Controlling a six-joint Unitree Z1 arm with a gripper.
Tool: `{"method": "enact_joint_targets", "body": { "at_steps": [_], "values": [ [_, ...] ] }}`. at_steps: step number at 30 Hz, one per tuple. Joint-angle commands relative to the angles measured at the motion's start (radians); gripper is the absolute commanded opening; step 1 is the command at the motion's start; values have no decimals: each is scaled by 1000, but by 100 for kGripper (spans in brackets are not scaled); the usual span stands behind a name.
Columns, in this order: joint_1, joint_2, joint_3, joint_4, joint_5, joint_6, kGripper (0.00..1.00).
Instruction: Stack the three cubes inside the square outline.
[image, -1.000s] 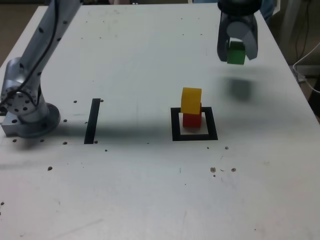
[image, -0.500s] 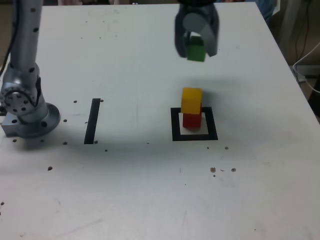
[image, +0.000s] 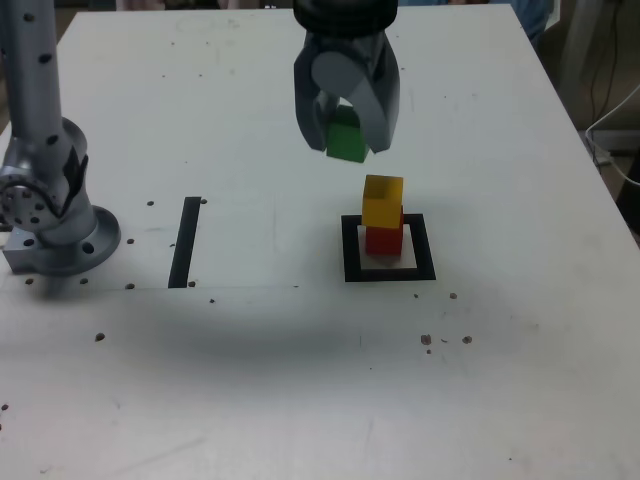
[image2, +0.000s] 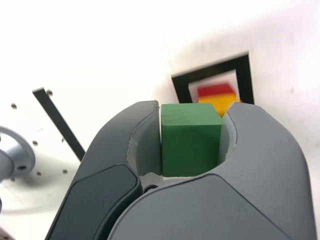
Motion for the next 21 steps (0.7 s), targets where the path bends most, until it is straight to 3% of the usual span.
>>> {"method": "enact_joint_targets", "body": {
  "at_steps": [1,21],
  "values": [
    [-16,-3,-8,-1,-9,-12,23],
    [-46,94,-38,-50,-20,-82,24]
  ]
}}
